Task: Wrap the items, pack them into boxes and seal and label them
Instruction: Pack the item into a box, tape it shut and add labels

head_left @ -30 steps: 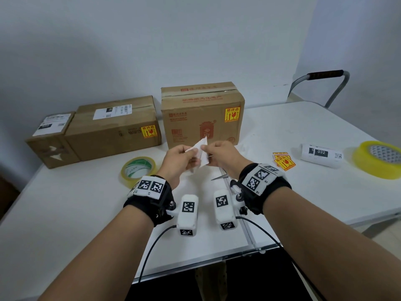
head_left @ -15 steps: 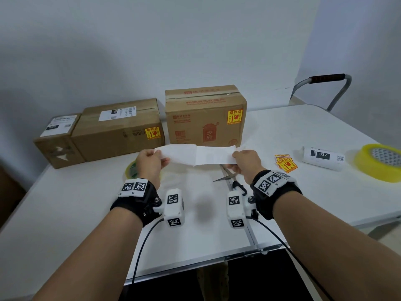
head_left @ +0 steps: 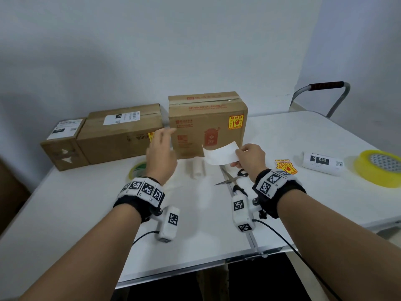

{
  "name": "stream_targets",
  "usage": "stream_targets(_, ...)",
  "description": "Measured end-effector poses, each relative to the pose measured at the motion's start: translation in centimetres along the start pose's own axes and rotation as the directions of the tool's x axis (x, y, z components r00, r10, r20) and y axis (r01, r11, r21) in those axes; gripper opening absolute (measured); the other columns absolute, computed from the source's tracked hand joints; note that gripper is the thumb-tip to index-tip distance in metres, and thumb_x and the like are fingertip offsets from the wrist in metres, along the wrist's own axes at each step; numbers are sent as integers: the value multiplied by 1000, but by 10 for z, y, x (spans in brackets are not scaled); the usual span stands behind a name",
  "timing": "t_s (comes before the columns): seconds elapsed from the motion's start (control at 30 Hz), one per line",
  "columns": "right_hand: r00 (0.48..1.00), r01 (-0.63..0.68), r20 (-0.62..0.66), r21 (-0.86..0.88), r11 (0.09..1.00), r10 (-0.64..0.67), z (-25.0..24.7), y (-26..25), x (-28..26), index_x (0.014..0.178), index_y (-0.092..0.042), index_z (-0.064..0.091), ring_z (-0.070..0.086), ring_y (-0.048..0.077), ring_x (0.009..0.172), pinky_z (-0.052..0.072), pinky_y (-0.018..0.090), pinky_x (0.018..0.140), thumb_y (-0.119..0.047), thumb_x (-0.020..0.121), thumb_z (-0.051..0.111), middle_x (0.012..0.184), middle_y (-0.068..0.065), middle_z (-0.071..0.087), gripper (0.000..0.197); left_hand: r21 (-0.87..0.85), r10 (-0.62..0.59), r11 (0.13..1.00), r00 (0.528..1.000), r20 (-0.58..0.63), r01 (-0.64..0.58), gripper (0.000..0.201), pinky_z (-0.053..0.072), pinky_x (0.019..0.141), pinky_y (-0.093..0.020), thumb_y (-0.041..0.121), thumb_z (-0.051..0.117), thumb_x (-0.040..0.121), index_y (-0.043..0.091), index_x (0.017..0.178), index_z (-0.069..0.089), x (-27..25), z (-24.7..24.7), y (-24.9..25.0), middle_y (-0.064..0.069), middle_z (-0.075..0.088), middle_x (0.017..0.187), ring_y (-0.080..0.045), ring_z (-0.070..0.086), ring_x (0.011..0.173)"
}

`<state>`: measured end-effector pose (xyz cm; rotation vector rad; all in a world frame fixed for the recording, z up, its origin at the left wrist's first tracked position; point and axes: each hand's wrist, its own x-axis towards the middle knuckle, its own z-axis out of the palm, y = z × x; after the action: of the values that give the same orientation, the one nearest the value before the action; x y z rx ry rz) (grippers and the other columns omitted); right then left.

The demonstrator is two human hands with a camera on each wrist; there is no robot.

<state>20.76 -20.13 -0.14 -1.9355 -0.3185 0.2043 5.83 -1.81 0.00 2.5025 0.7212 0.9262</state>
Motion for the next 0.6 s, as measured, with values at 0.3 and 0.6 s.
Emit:
stream_targets(0.3,1000,6,25,121,993,-9,-2,-13,4,81,-9,60,71,21,60,52,20,50,-6,92,50,101,8,65,15,197,523,783,796,303,-590,40,27,105,-40,5,63,88,28,119,54,22,9,23,4,40,145,-20,36,133)
stream_targets(0.6,952,-256,286,544,799,111,-15,-18,9,106,-12,53,54,20,91,50,25,71,12,88,48,107,7,54,31,-7,395,914,883,252,-406,1,39,92,-33,24,64,90,25,90,64,35,-17,40,14,62,100,-15,53,106)
